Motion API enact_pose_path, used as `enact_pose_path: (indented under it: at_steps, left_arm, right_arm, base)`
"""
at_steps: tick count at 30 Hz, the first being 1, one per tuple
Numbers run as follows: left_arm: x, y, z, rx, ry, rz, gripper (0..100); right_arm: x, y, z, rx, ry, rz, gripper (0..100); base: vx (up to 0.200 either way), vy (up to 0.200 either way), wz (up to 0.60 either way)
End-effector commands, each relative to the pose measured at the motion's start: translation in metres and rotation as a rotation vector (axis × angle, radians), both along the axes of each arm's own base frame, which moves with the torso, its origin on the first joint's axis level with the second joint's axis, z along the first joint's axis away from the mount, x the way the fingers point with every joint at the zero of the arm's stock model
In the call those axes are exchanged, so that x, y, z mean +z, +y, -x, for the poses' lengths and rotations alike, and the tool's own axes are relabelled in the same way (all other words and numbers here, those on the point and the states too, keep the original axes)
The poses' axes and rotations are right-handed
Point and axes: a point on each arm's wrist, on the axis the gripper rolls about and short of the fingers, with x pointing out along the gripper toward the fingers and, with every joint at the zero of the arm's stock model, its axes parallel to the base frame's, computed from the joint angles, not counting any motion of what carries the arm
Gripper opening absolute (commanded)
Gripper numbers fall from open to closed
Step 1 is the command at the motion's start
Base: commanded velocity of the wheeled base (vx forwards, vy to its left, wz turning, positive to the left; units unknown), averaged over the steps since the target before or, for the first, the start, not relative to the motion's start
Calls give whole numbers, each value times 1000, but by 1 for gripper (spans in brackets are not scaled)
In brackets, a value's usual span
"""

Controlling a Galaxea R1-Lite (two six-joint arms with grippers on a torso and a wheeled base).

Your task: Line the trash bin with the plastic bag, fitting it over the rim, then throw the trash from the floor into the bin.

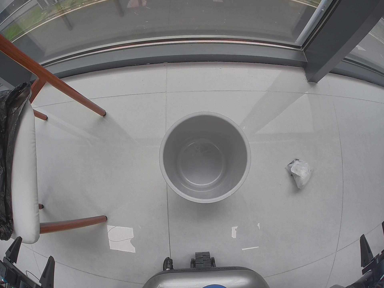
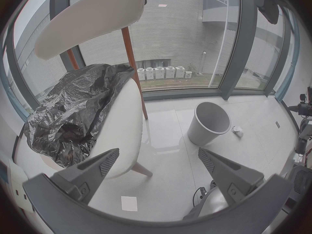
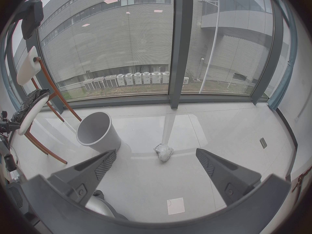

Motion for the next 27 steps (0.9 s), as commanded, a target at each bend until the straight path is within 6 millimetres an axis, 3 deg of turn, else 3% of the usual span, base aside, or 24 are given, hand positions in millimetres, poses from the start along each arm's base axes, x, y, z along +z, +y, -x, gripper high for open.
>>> enact_pose_path:
  at_steps: [1,9,13,17,21,27]
  left_arm:
    - [-5,0,-1,-4,15,-1,100]
    - [-4,0,-1,10,13,51,100]
    - [44,1,4,43,-158,68,100]
    - [53,2,-1,34,-129,41,100]
    - [80,1,4,48,-196,8,100]
    - [102,1,7,56,-239,-46,100]
  right_arm:
    - [-5,0,0,1,-3,0,100]
    - [-5,0,0,1,-3,0,100]
    - [-5,0,0,0,-2,1,100]
    - [-5,0,0,1,-3,0,100]
    - [-5,0,0,1,-3,0,100]
    - [-5,0,0,1,-3,0,100]
  base:
    - [0,0,0]
    - [0,0,0]
    - [0,0,0]
    - [0,0,0]
    - [0,0,0]
    - [0,0,0]
